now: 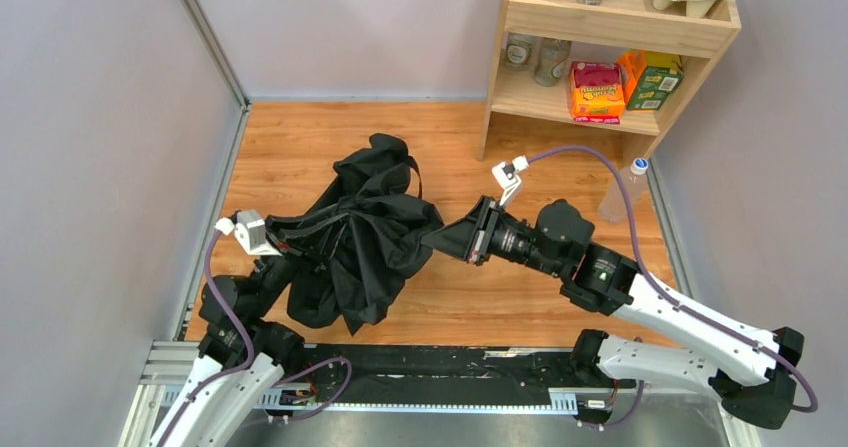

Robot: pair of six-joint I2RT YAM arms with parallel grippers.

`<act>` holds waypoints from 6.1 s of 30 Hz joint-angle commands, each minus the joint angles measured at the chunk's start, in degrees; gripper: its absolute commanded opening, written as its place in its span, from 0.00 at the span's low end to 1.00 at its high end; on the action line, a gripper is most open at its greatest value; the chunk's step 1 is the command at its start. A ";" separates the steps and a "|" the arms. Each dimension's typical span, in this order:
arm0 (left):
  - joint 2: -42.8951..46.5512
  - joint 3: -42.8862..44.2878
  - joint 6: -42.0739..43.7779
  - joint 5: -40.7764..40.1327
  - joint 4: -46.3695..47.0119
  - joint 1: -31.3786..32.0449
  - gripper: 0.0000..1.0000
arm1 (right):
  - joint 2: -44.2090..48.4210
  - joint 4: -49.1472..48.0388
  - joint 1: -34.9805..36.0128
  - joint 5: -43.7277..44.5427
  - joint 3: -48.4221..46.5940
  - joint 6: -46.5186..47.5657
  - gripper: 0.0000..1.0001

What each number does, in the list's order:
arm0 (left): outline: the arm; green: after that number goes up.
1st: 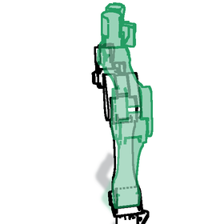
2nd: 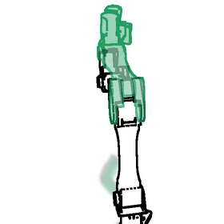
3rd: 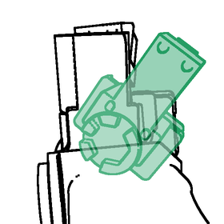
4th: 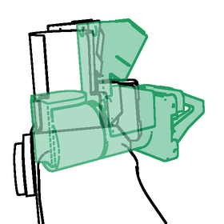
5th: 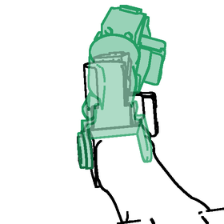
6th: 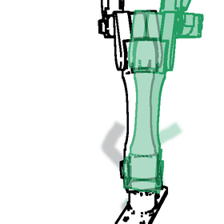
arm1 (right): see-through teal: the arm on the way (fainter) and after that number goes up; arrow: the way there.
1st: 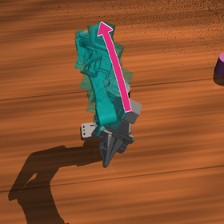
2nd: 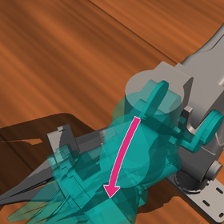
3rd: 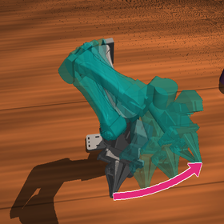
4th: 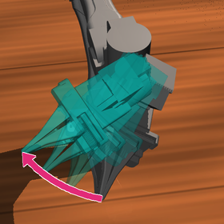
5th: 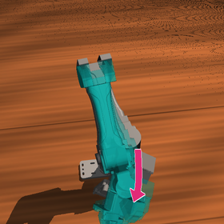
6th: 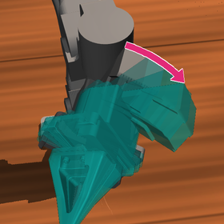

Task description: Put away the umbrella

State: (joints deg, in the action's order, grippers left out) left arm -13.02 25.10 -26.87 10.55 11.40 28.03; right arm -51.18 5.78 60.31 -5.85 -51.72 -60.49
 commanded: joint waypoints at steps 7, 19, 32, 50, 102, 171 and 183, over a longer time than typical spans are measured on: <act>6.86 -1.37 -0.10 3.60 3.45 0.09 0.00 | -2.95 20.67 -9.32 -27.23 -21.75 21.37 0.00; 1.69 7.06 -4.86 -7.98 -7.51 0.09 0.00 | -2.36 39.95 10.76 18.41 -19.32 34.13 0.62; -10.88 10.50 15.61 -23.38 -2.01 0.01 0.00 | -11.73 15.94 20.99 38.96 -17.79 1.26 1.00; -12.39 10.32 20.20 -26.89 6.71 0.01 0.00 | -24.77 27.28 16.06 38.37 -23.53 1.67 0.44; -11.51 9.44 -9.43 12.22 9.26 0.09 0.00 | 11.99 37.64 16.59 23.60 -16.82 21.85 0.88; -12.47 -0.14 -25.86 27.41 37.55 0.01 0.00 | -12.54 36.14 11.32 2.86 -35.64 50.82 0.55; -14.40 2.32 -27.53 32.25 39.84 0.09 0.00 | -14.21 36.94 7.80 -4.60 -33.62 51.44 1.00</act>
State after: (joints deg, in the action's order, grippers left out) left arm -26.83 23.83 -52.47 41.30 44.14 28.10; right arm -65.01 43.46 68.42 -6.46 -86.06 -10.66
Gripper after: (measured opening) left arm 0.296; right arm 0.951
